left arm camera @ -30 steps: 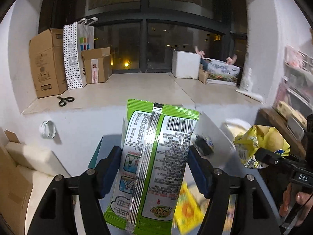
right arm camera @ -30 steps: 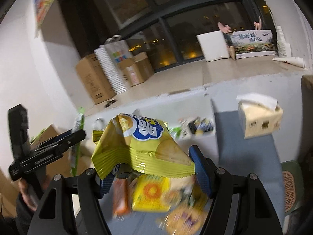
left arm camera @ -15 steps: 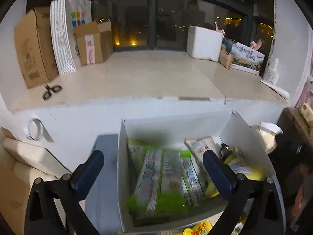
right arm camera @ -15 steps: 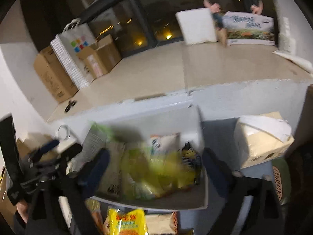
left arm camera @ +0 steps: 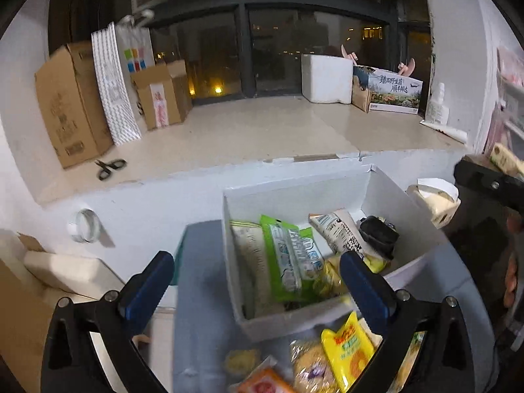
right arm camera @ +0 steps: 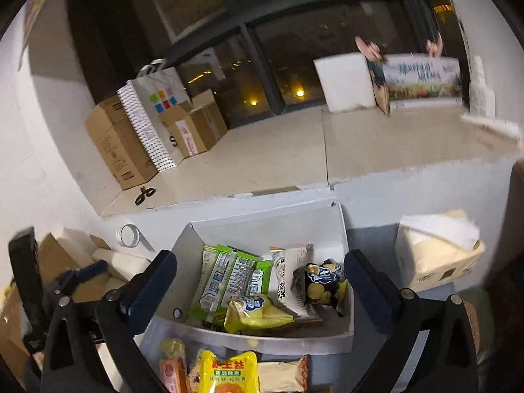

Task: Organize snacks
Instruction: 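Withdraw both tools from the box back over the remaining snacks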

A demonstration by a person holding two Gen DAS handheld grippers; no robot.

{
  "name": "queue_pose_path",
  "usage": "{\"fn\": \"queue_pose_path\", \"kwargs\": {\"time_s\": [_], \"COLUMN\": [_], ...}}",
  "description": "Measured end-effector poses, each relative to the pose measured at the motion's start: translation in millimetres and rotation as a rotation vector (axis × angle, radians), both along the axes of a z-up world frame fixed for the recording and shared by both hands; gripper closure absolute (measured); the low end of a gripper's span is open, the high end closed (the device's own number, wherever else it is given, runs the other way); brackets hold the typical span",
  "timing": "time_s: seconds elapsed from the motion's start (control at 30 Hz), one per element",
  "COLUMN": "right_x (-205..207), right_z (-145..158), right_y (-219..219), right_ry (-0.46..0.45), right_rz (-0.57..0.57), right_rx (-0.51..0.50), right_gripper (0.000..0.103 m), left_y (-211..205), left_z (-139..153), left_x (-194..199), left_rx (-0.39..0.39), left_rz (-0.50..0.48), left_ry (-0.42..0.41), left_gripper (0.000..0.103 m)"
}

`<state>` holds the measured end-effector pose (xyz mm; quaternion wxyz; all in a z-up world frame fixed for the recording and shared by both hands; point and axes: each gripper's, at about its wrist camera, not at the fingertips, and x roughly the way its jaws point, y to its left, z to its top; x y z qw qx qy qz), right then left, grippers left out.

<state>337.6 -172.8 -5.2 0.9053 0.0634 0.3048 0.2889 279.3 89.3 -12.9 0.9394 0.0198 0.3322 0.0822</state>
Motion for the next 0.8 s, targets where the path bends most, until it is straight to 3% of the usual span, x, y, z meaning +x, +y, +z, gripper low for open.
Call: {"fn": "queue_pose_path", "kwargs": {"time_s": [0.13,0.27,0.37,0.53,0.67,0.8], "right_x": [-32,-73,-110,-162,-182,-175], "right_z": [11,0,-23,-78,-115,-135], "right_y": [-7,-21,-34,-48,-44,-32], "right_ry": [-0.062,-0.064,-0.043,-0.002,0.035,0.092], "right_rz": [0.046,0.100,0.141,0.131,0.142,0.164], "right_rx": [-0.032,-0.029,-0.020,-0.062,-0.071,-0.112], "right_gripper": [0.000,0.000,0.000,0.000,0.000,0.000], "left_y": [-9,-14,-17,-23,-28,-31], "left_z": [13,2,-17,-48,-61,-63], "left_x": [-42,-93,-115,-160,-186,-203], "left_rx": [-0.034,-0.065,-0.146,-0.222,-0.232,-0.218], "left_rz": [-0.037,-0.055,-0.076,-0.054,-0.044,-0.027], "left_ry": [-0.042,-0.064,-0.005,0.012,0.001,0.006], "left_gripper": [0.000,0.000,0.000,0.000,0.000,0.000]}}
